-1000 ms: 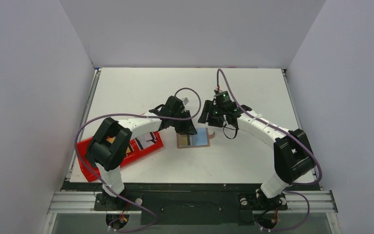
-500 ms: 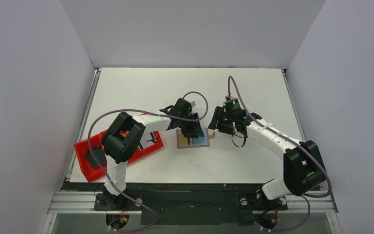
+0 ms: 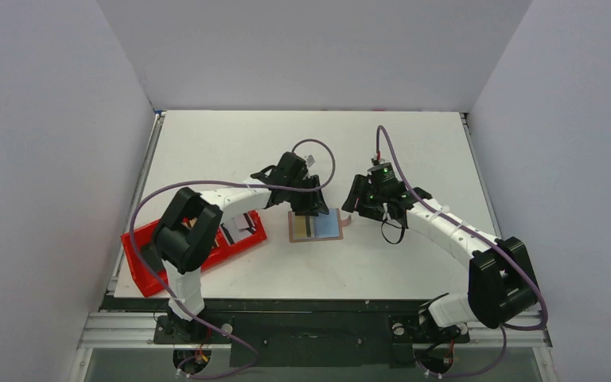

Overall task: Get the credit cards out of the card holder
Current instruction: Remove the credit card from the card holder.

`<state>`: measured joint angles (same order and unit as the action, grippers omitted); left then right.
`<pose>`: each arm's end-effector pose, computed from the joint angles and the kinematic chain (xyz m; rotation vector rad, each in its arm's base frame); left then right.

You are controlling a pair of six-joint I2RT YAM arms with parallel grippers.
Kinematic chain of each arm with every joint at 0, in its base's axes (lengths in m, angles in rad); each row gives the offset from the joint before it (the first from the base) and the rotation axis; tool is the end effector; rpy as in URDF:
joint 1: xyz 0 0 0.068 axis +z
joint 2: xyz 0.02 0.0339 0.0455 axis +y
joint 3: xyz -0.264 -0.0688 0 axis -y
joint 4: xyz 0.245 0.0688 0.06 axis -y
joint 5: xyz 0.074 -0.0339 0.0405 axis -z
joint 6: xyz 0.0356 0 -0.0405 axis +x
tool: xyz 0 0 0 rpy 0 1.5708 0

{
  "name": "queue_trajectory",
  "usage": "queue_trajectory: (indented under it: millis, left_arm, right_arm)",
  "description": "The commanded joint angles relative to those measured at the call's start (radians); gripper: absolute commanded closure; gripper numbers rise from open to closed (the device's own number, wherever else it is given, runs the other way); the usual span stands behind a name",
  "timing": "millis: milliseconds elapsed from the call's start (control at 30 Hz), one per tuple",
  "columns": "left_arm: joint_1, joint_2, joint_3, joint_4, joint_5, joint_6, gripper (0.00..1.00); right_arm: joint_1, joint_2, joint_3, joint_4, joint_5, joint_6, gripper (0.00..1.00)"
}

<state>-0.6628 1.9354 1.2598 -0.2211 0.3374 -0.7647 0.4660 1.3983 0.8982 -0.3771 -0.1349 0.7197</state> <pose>0.3159 -0.2616 0.1697 0.0233 2.6885 -0.9612 0.2554 0.1338 0.2247 0.2619 2.5476 0.6604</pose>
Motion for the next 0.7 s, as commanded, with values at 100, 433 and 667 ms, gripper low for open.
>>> queue_trajectory:
  millis: [100,433,667]
  left_arm:
    - [0.091,-0.231,-0.1,-0.043,-0.061,0.063,0.6]
    - [0.179,-0.272,-0.18,-0.081,-0.052,0.121,0.6]
    - [0.185,-0.234,-0.187,-0.073,-0.067,0.12,0.69]
  right_arm:
    - [0.041,0.033,0.07,0.038,0.005,0.018,0.47]
    - [0.106,0.157,0.157,0.077,-0.04,0.026,0.5]
    - [0.133,0.254,0.201,0.106,-0.074,0.036,0.53]
